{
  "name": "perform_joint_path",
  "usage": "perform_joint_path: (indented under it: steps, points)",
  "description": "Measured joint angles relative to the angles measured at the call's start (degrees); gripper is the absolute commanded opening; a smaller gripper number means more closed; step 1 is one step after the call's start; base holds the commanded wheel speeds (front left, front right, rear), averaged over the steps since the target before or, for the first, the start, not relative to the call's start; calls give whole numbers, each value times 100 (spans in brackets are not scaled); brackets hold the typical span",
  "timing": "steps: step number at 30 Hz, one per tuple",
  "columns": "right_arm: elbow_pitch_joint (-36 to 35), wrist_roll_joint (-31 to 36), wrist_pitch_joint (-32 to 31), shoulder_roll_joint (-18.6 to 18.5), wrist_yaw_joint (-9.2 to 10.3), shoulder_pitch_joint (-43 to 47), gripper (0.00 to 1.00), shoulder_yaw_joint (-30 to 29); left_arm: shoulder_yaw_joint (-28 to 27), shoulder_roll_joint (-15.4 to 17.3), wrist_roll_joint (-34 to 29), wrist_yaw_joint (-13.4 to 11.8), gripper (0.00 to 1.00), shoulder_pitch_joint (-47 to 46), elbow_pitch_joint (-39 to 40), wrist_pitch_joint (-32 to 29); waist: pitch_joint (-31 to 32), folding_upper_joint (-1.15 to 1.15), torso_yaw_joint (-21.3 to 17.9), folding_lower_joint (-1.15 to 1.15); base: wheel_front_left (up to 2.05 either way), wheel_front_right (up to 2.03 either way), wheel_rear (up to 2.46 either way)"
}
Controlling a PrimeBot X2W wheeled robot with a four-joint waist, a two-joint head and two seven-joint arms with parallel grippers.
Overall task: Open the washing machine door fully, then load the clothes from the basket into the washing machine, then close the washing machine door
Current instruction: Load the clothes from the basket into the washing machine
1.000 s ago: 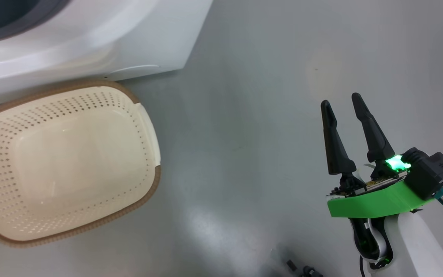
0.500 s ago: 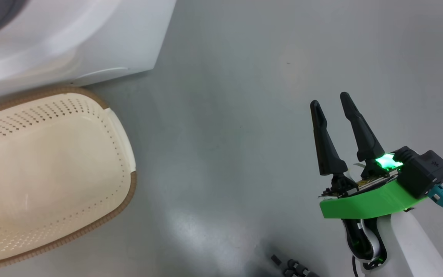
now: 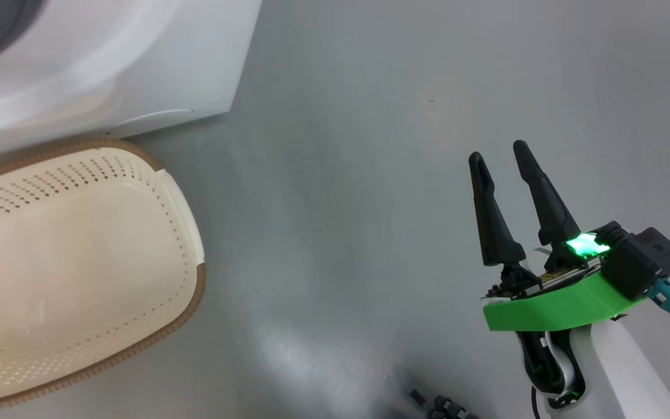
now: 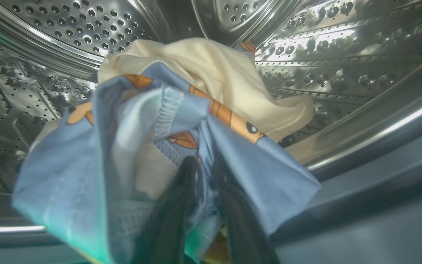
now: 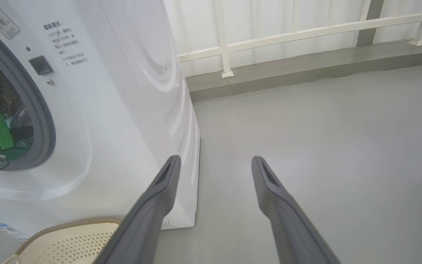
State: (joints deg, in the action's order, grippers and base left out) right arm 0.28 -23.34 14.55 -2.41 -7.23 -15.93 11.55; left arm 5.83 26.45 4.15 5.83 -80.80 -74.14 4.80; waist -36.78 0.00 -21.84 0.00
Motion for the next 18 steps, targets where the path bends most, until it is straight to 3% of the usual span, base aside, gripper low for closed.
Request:
perform_joint_path:
  steps: [1,2,3,4,18]
  points:
    - [0,0,0,0,0,0,100,0,0,0,0,0,64,0,0,0,0,0,0,0,0,0,0]
    - [2,0,0,0,0,-1,100,-2,0,-1,9,1,93,0,-10,1,10,0,7,0,0,0,0]
    - [3,0,0,0,0,-1,100,-9,-3,-5,37,1,93,0,-12,23,21,0,16,0,0,0,0]
    - [7,0,0,0,0,-1,100,-22,-2,-11,45,1,100,0,-13,65,34,0,27,0,0,0,0]
    - [44,145,0,-2,0,-1,100,-113,-337,-446,712,54,100,248,-8,892,286,0,363,0,0,0,0]
